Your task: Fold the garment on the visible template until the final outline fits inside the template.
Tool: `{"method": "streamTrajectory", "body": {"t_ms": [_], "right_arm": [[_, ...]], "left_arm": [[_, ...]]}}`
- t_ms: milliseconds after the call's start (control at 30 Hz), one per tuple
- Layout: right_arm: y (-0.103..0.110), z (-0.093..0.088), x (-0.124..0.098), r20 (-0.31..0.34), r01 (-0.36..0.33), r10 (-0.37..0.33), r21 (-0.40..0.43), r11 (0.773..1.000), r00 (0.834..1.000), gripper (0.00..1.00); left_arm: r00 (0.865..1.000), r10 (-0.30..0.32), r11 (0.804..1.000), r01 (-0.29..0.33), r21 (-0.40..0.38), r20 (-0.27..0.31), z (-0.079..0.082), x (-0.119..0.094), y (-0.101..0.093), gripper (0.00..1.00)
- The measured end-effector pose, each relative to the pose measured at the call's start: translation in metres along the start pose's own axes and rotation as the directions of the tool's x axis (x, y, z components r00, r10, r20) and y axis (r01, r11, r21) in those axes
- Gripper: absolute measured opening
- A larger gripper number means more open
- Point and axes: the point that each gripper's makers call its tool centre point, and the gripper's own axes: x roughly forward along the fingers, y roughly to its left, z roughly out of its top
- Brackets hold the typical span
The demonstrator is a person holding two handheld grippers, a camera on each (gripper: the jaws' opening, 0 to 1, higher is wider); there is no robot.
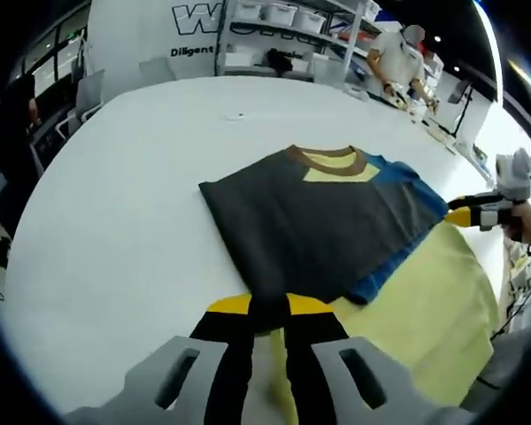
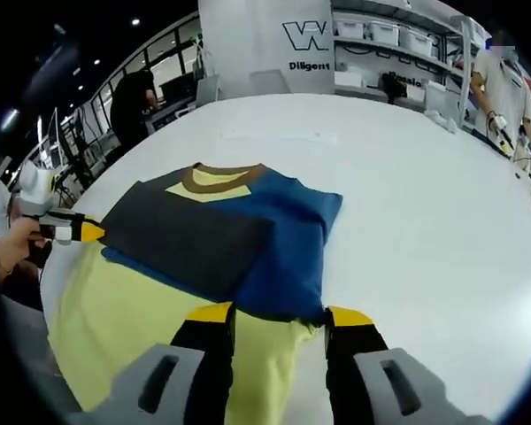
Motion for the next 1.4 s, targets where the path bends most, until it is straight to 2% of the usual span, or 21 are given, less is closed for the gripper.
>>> {"method": "streamTrajectory", "body": {"t_ms": [133, 267, 367, 500, 667, 800, 933, 1100, 1133, 1167, 1200, 1267, 1333, 1400], "right_arm": [[-0.002, -0.004, 0.003, -0.015, 0.023, -0.023, -0.017, 1.0, 1.0, 0.26], [0.001, -0.005, 0.003, -0.019, 0.024, -0.025, -0.022, 0.999, 1.0, 0.13], [0.005, -0.004, 0.005, -0.015, 0.027, -0.027, -0.026, 0.999, 1.0, 0.04], [0.014, 0.001, 0.007, -0.003, 0.01, -0.01, -0.025, 1.0, 1.0, 0.0], [0.027, 0.006, 0.011, 0.006, -0.013, 0.013, -0.055, 0.998, 1.0, 0.0], [0.031, 0.008, 0.012, -0.001, -0.002, 0.002, -0.125, 0.992, 1.0, 0.0], [0.031, 0.009, 0.012, 0.007, -0.003, 0.004, -0.132, 0.991, 1.0, 0.0], [0.03, 0.005, 0.01, -0.012, -0.008, 0.006, -0.181, 0.983, 1.0, 0.0], [0.031, 0.005, 0.01, -0.017, -0.015, 0.012, -0.178, 0.984, 1.0, 0.0], [0.033, 0.002, 0.008, -0.038, -0.035, 0.03, -0.128, 0.991, 0.999, 0.03], [0.032, 0.003, 0.008, -0.03, -0.039, 0.036, -0.099, 0.994, 0.999, 0.06], [0.034, 0.012, 0.004, 0.019, -0.066, 0.067, -0.054, 0.996, 0.998, 0.13], [0.035, 0.017, -0.001, 0.032, -0.086, 0.085, 0.001, 0.996, 0.996, 0.16], [0.031, 0.025, -0.006, 0.063, -0.085, 0.084, 0.013, 0.996, 0.994, 0.19]], "left_arm": [[1.0, 0.004, 1.0, -0.004, 0.019, -0.005, 0.001, 0.0, 0.001, 0.04], [1.0, 0.007, 1.0, -0.006, 0.016, -0.009, 0.001, 0.001, 0.004, 0.03], [1.0, 0.028, 0.999, -0.028, 0.045, -0.011, 0.002, -0.001, 0.01, 0.03], [0.999, 0.039, 0.998, -0.038, 0.054, -0.015, 0.003, -0.002, 0.02, 0.03], [0.997, 0.075, 0.996, -0.074, 0.042, -0.018, 0.004, -0.004, 0.038, 0.03], [0.998, 0.067, 0.997, -0.067, 0.025, -0.02, 0.003, -0.006, 0.04, 0.03], [0.997, 0.076, 0.997, -0.076, 0.029, -0.016, 0.002, -0.006, 0.043, 0.03], [0.997, 0.071, 0.997, -0.071, 0.021, -0.013, 0.002, -0.007, 0.042, 0.03], [0.997, 0.072, 0.997, -0.071, 0.019, -0.013, 0.002, -0.007, 0.042, 0.03], [0.997, 0.073, 0.997, -0.072, 0.013, -0.013, 0.002, -0.007, 0.042, 0.04], [0.997, 0.073, 0.997, -0.073, 0.013, -0.013, 0.002, -0.007, 0.042, 0.04], [0.997, 0.074, 0.997, -0.074, 0.017, -0.012, 0.002, -0.008, 0.042, 0.06], [0.998, 0.069, 0.997, -0.069, 0.019, -0.011, 0.002, -0.009, 0.041, 0.08], [0.998, 0.063, 0.998, -0.063, 0.022, -0.004, 0.002, -0.01, 0.041, 0.13]]}}
